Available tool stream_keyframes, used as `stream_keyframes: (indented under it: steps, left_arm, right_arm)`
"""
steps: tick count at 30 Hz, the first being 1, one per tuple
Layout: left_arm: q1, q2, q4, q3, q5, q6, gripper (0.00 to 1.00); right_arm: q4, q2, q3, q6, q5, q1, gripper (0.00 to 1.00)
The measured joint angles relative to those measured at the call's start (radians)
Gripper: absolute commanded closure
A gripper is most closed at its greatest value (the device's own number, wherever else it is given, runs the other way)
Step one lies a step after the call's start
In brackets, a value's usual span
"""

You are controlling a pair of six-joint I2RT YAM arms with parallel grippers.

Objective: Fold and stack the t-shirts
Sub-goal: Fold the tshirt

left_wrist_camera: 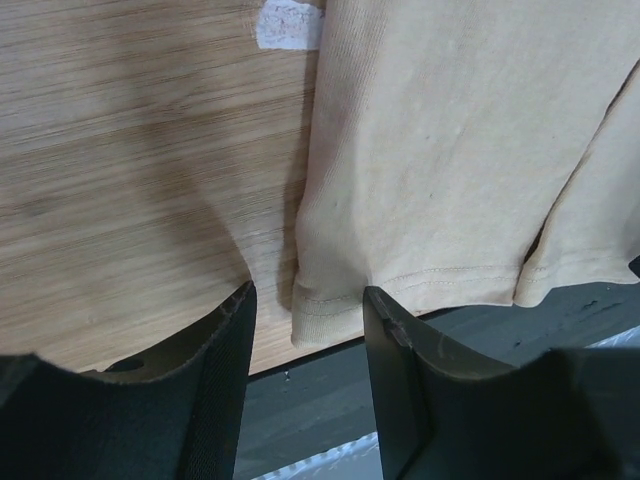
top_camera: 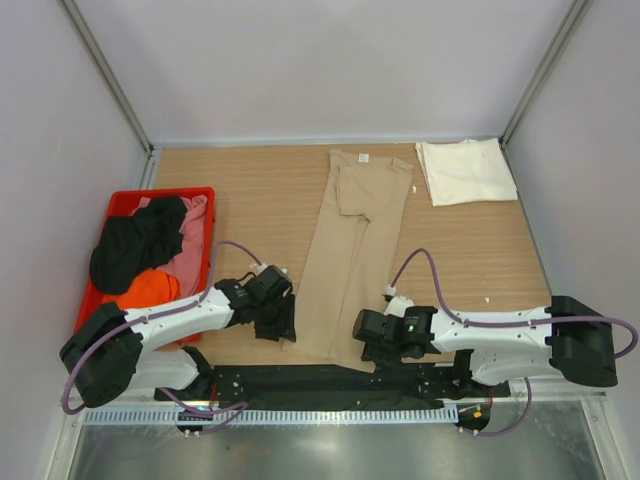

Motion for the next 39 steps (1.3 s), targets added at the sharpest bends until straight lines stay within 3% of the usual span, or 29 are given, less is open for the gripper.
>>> stream_keyframes:
  steps: [7,20,23,28,32,34,35,39]
  left_arm:
    - [-0.036,0.006,-0.005,0.001,-0.027,-0.007,0.54]
    - [-0.09,0.016,-0.008,0.007,-0.051,-0.031,0.62]
    - [-0.093,0.016,-0.009,0.007,-0.056,-0.034,0.68]
    - [-0.098,0.014,-0.012,0.007,-0.059,-0.047,0.83]
    - [-0.115,0.005,-0.011,0.007,-0.06,-0.064,0.97]
    - [-0.138,-0.003,-0.004,0.006,-0.056,-0.085,0.88]
    - [-0.15,-0.007,0.0,0.006,-0.055,-0.092,0.74]
    - [-0.195,-0.016,0.012,0.006,-0.05,-0.129,0.6]
  right_arm:
    - [0.008,0.02,-0.012,0.095,0.036,0.085,0.65]
    - [-0.031,0.021,-0.012,0.149,0.061,0.127,0.59]
    - [-0.032,0.028,-0.01,0.154,0.065,0.14,0.66]
    - [-0.027,0.048,-0.004,0.171,0.077,0.156,0.95]
    - [-0.045,0.045,0.001,0.185,0.088,0.166,0.99]
    - [-0.063,0.037,0.001,0.187,0.093,0.169,0.99]
    - [-0.079,0.029,0.001,0.188,0.096,0.17,0.99]
    - [-0.132,-0.01,0.001,0.192,0.107,0.171,0.99]
